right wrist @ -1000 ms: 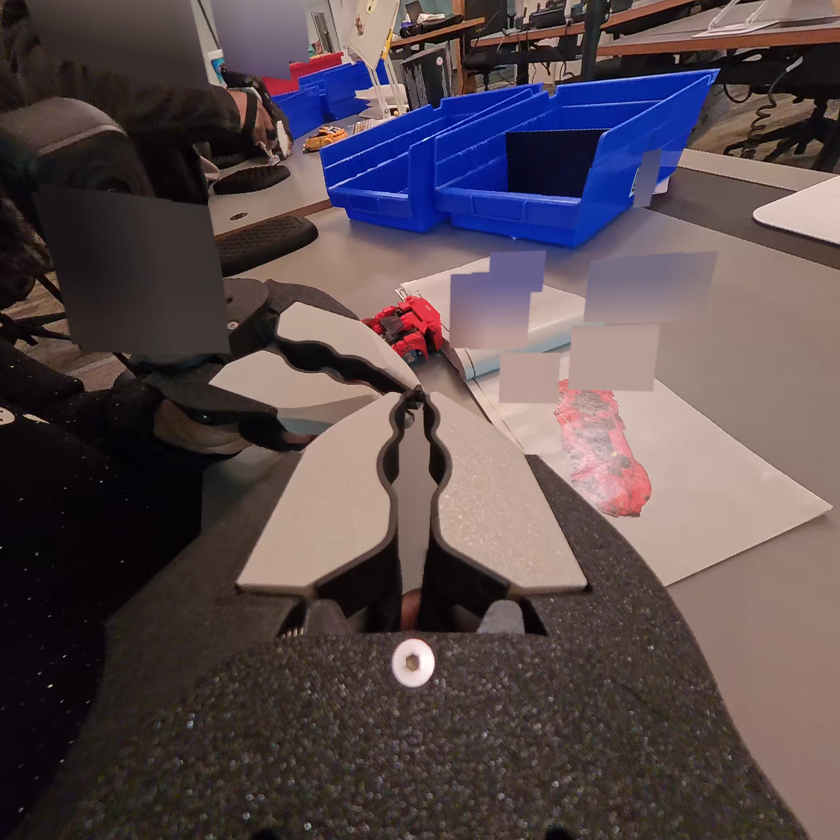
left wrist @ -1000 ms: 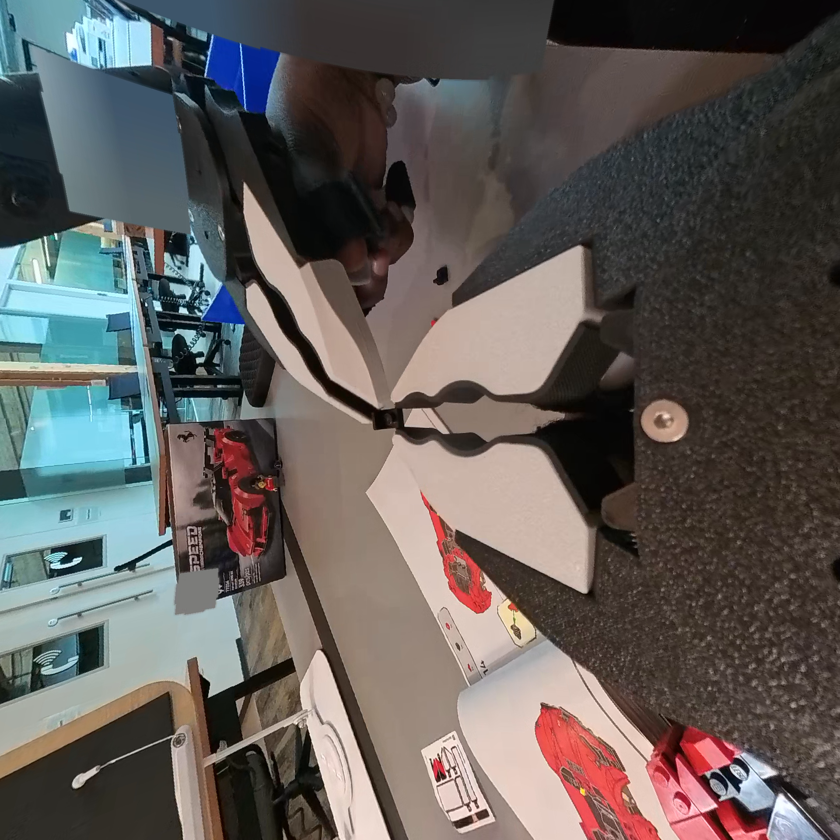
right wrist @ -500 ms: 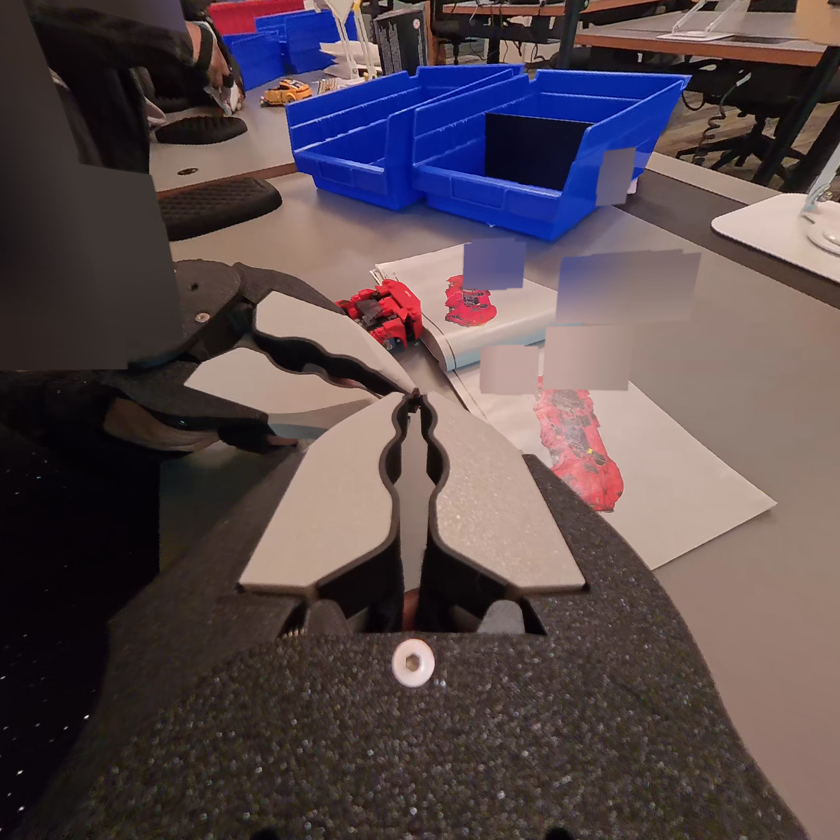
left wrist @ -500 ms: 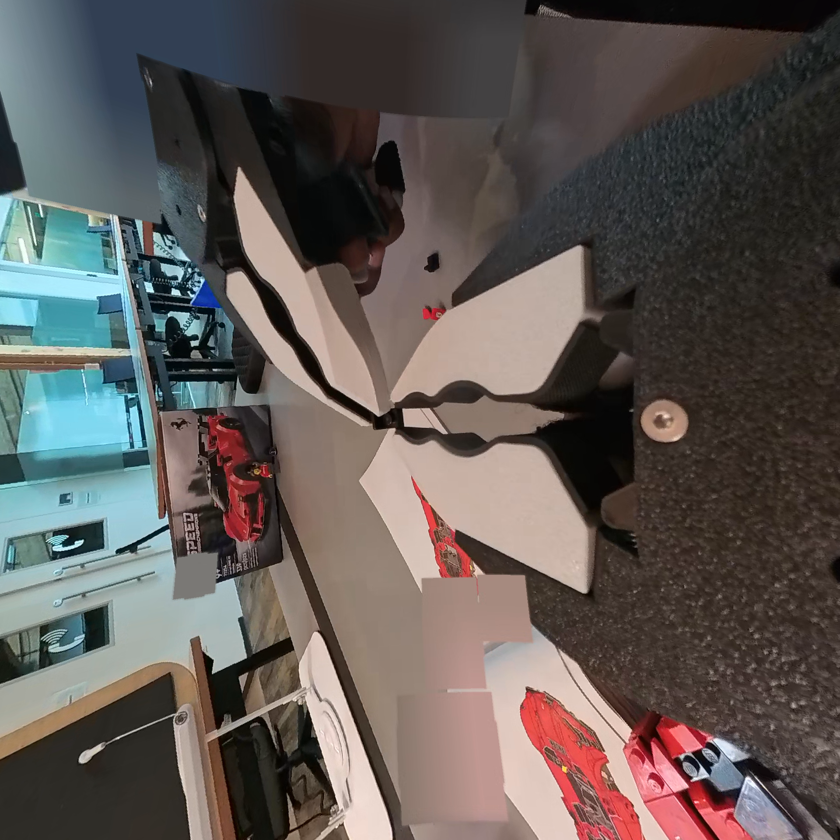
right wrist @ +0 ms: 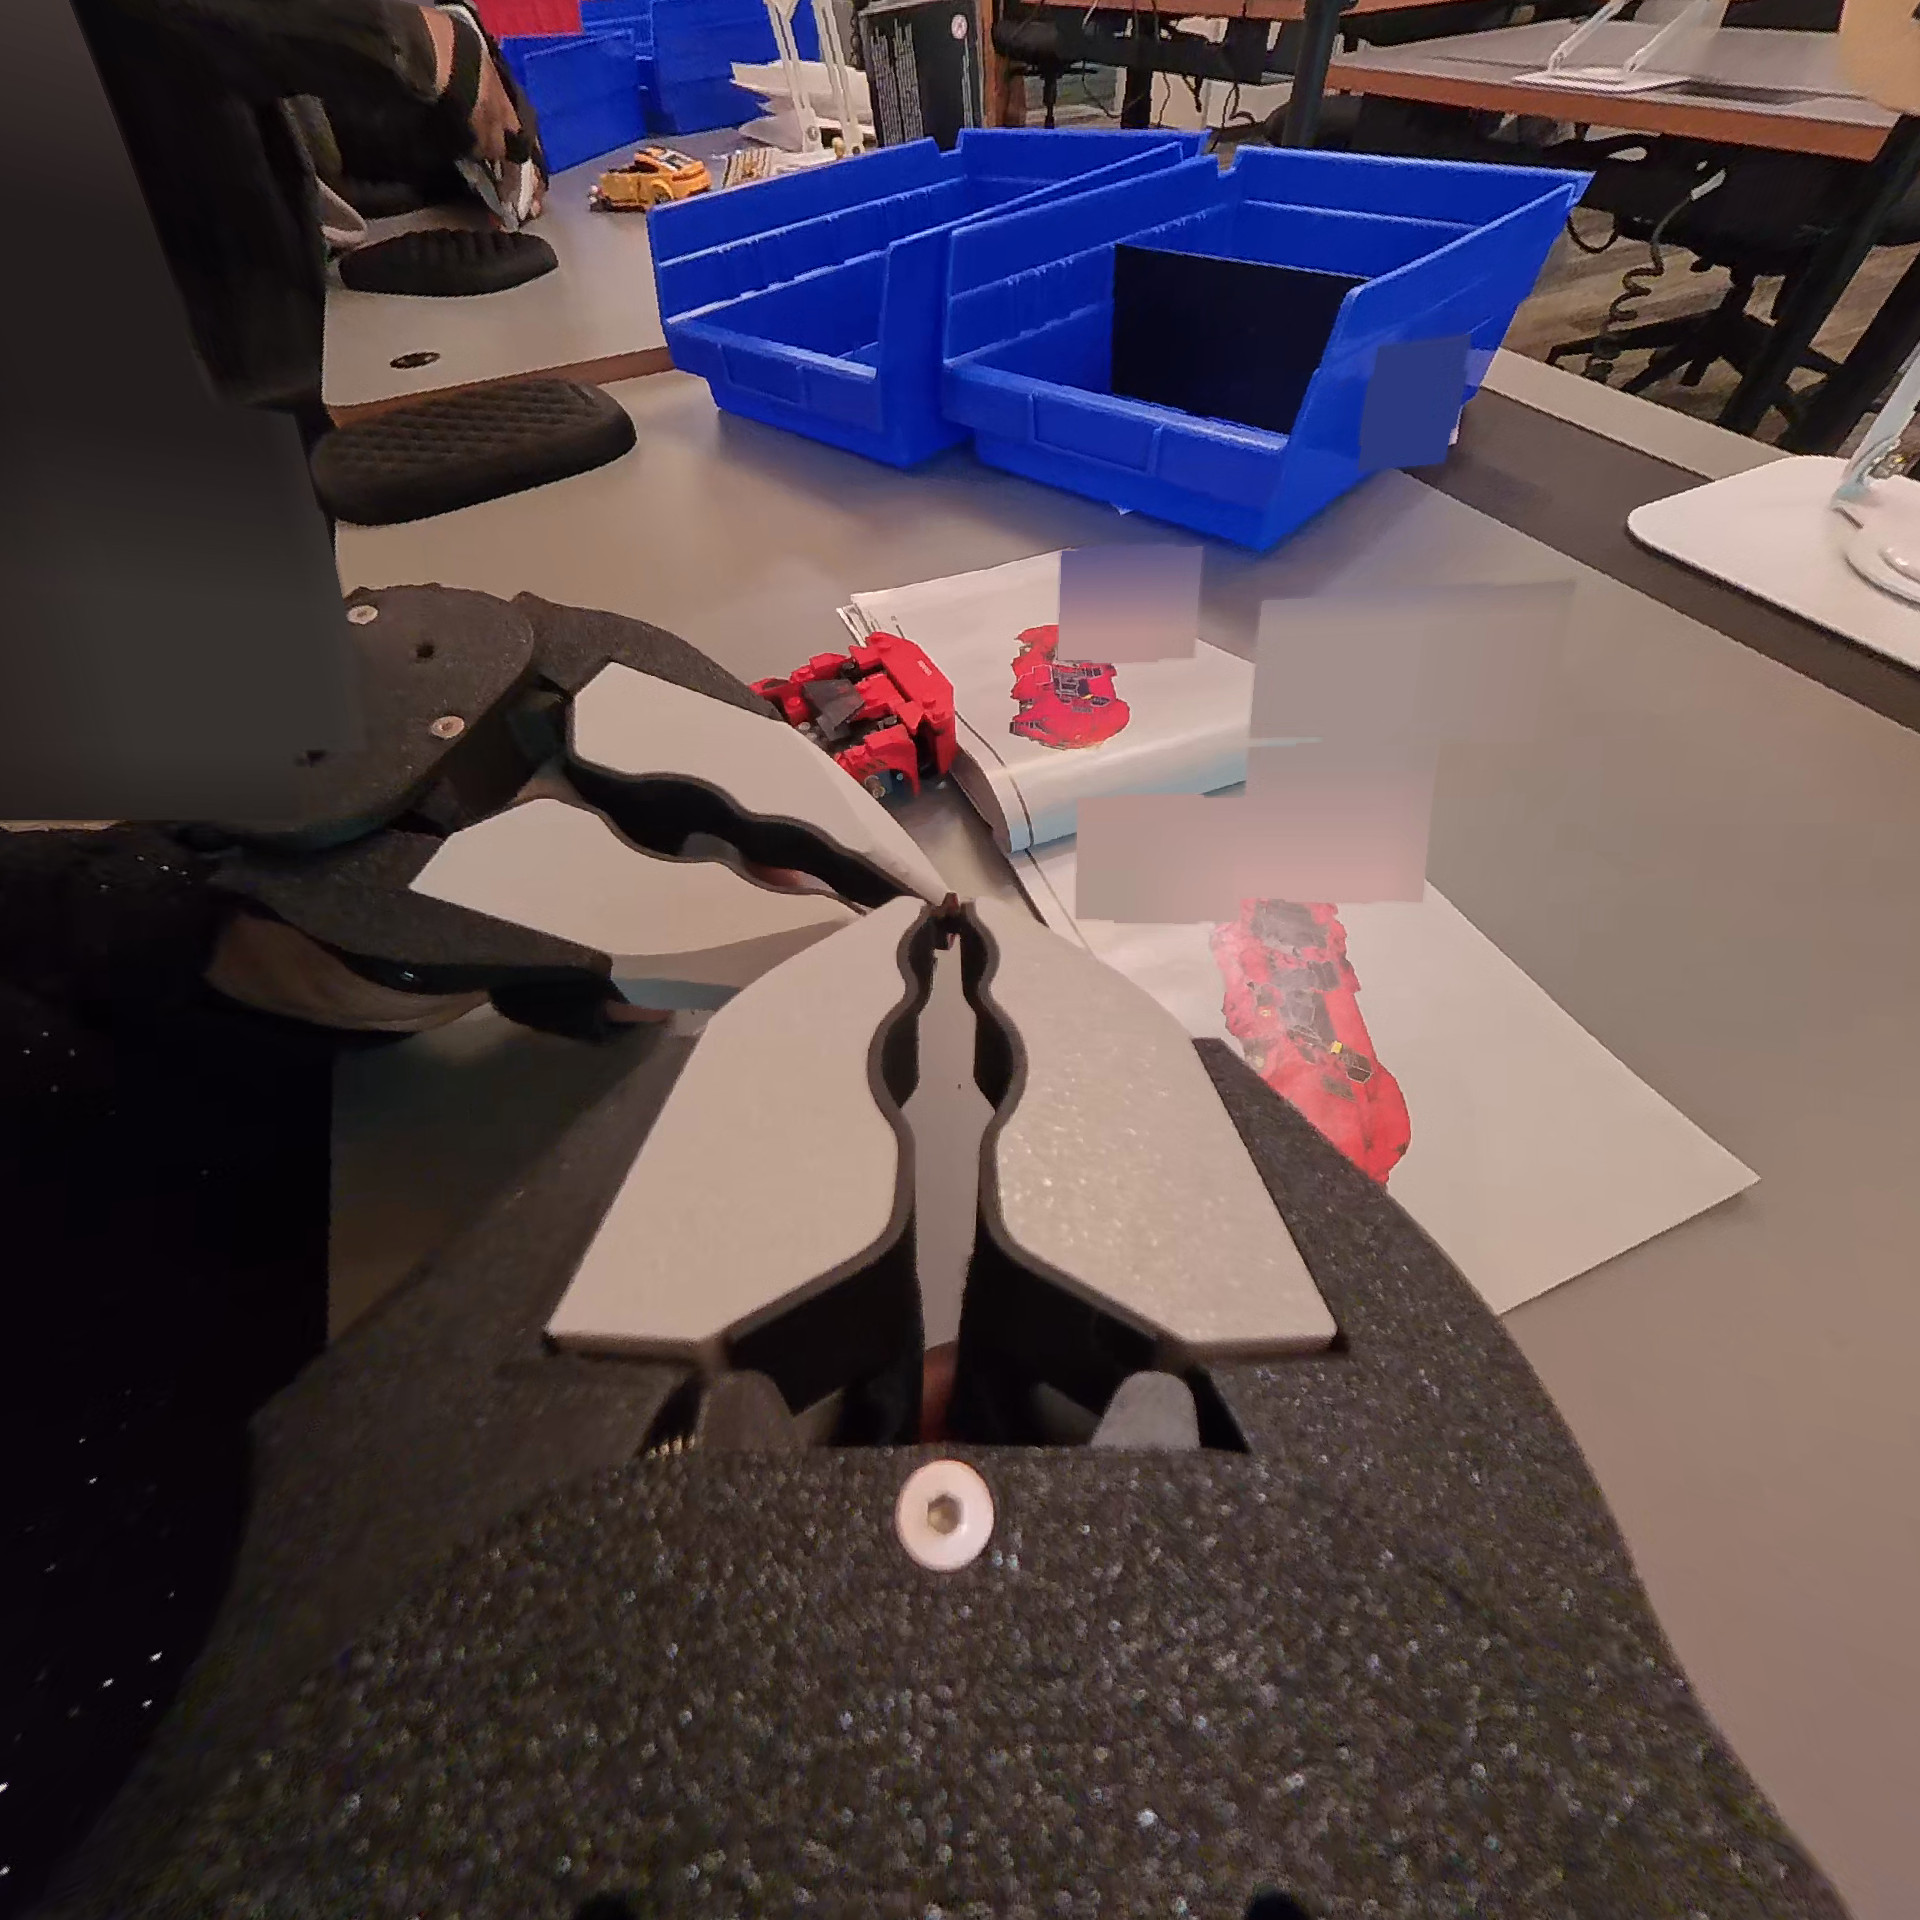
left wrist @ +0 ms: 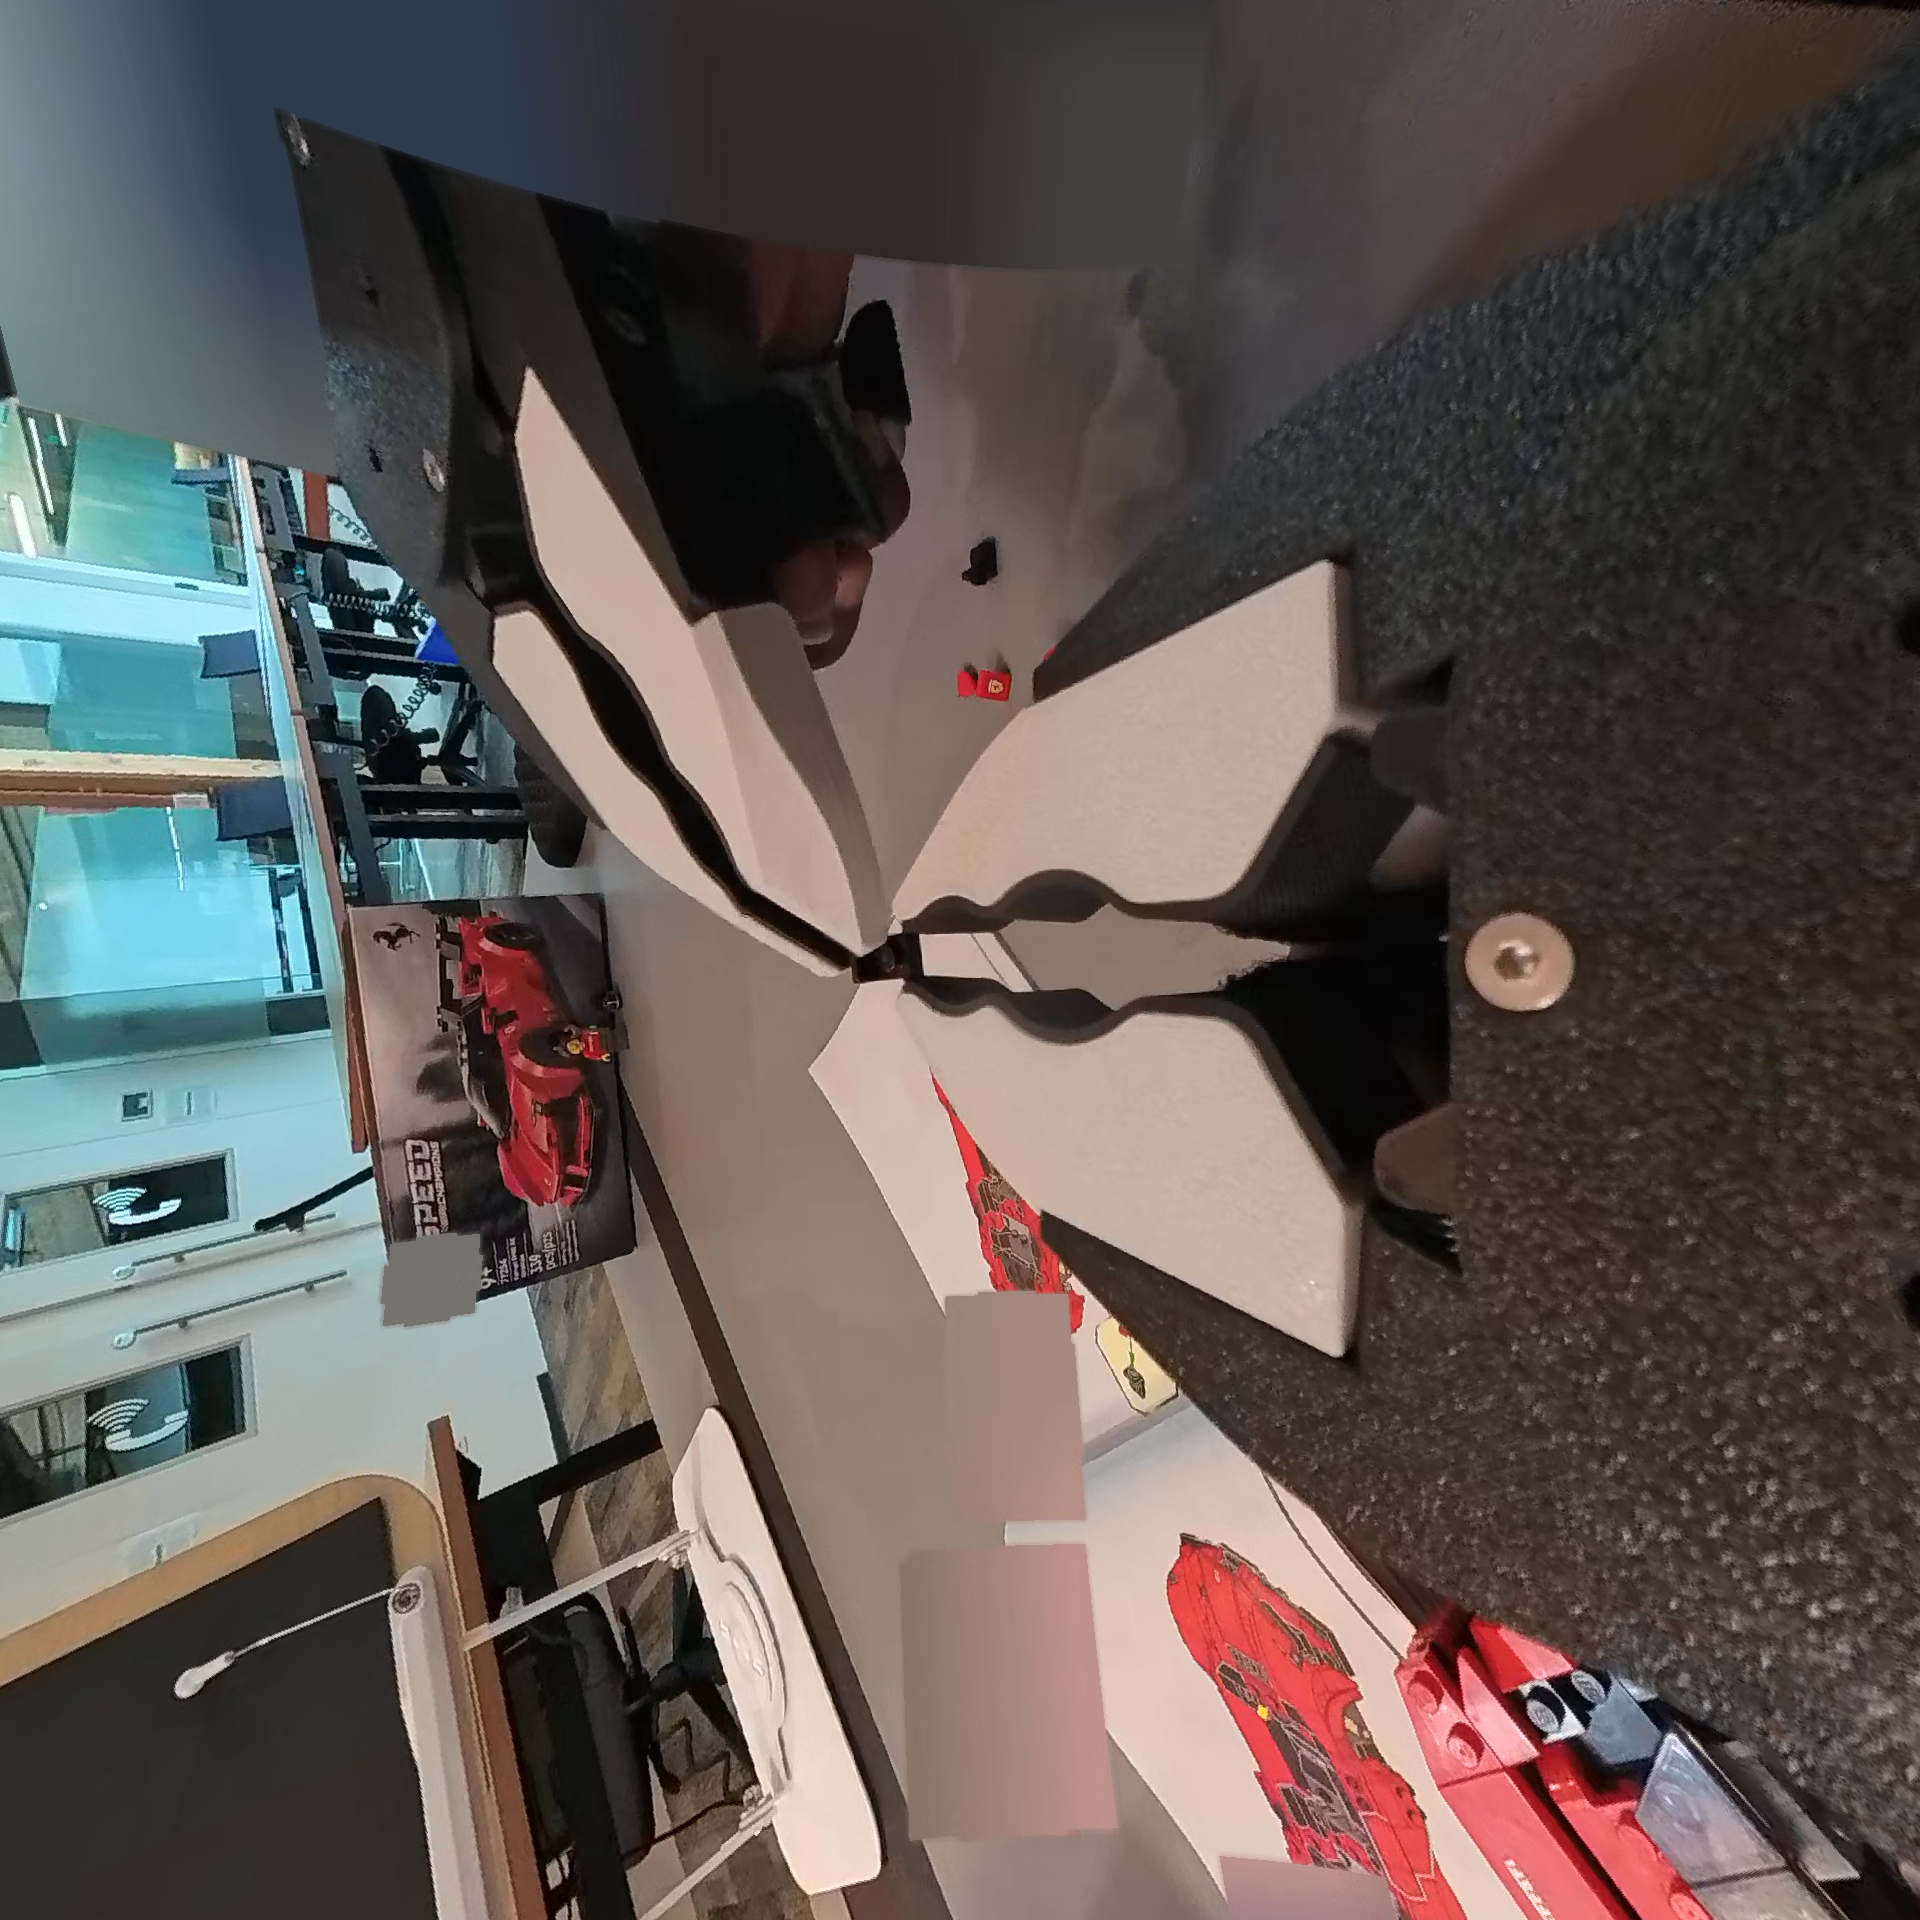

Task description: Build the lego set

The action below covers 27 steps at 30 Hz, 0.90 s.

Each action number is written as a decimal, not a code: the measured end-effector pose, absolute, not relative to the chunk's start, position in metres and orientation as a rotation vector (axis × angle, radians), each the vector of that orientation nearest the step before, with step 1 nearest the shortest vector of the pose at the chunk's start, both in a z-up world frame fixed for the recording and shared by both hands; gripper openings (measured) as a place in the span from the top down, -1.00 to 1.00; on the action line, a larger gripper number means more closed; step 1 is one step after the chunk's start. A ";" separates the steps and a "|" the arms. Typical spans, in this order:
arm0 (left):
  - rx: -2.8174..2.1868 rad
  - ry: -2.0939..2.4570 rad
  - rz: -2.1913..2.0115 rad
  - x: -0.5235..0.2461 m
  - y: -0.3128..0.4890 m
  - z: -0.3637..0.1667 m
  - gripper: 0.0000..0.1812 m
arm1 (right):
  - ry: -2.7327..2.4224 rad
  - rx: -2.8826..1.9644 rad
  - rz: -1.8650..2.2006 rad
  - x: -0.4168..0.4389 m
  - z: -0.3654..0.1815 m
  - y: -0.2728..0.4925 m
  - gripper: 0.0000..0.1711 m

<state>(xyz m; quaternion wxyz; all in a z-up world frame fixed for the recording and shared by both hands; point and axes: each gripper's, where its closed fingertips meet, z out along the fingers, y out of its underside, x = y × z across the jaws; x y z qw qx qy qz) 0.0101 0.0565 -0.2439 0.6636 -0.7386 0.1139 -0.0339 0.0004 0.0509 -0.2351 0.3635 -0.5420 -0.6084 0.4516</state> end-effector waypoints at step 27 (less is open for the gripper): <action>-1.693 0.243 -0.106 0.004 0.062 -0.245 0.91 | -1.645 -1.374 1.189 0.002 -0.236 0.058 0.96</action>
